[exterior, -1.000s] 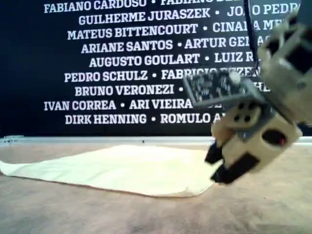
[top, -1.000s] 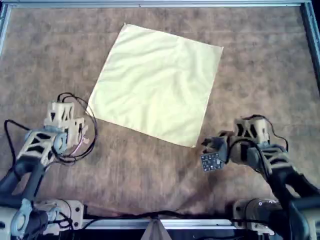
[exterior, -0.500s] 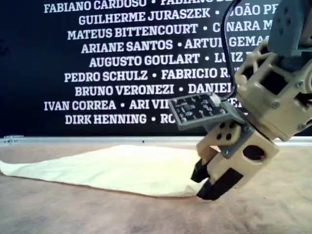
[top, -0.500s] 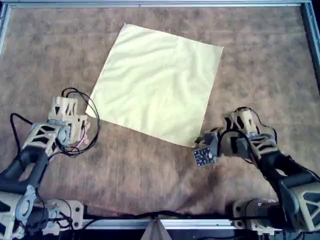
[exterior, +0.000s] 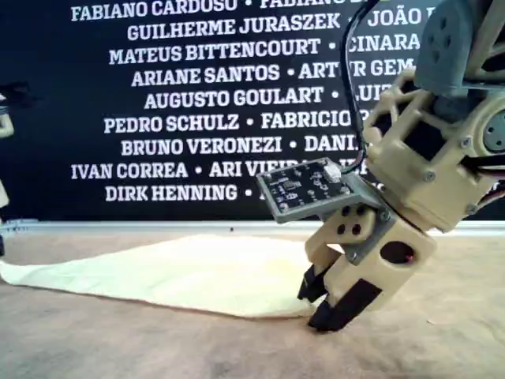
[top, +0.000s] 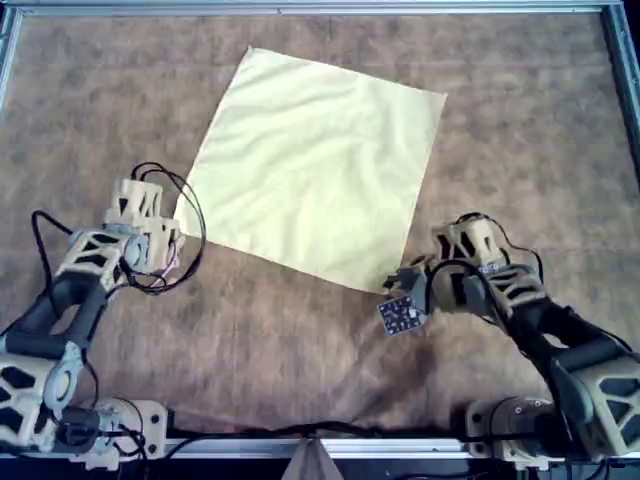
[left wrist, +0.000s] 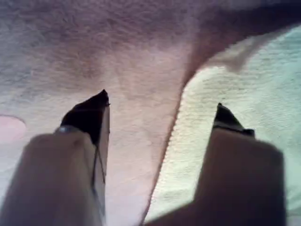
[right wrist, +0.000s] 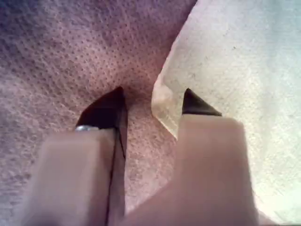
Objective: Fold a cloth
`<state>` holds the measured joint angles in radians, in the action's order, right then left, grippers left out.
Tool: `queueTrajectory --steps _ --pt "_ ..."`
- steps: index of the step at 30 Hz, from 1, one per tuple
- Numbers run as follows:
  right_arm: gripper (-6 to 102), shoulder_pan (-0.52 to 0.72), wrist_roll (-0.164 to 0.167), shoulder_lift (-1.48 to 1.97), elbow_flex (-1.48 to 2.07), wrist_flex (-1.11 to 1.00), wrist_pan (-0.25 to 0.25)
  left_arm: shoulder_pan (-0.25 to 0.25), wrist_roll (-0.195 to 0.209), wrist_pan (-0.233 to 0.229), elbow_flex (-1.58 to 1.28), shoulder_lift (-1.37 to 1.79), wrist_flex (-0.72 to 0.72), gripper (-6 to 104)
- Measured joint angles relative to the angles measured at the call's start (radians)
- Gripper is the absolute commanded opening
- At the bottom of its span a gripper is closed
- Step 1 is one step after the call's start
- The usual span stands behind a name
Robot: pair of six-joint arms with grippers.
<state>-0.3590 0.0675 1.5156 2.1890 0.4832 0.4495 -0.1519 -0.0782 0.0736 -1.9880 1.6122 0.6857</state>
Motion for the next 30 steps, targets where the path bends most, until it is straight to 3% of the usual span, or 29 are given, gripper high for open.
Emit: queueTrajectory --steps 30 --pt "48 -0.04 0.002 -0.067 -0.098 0.0 -0.008 0.0 0.0 0.005 0.324 -0.301 -0.006 78"
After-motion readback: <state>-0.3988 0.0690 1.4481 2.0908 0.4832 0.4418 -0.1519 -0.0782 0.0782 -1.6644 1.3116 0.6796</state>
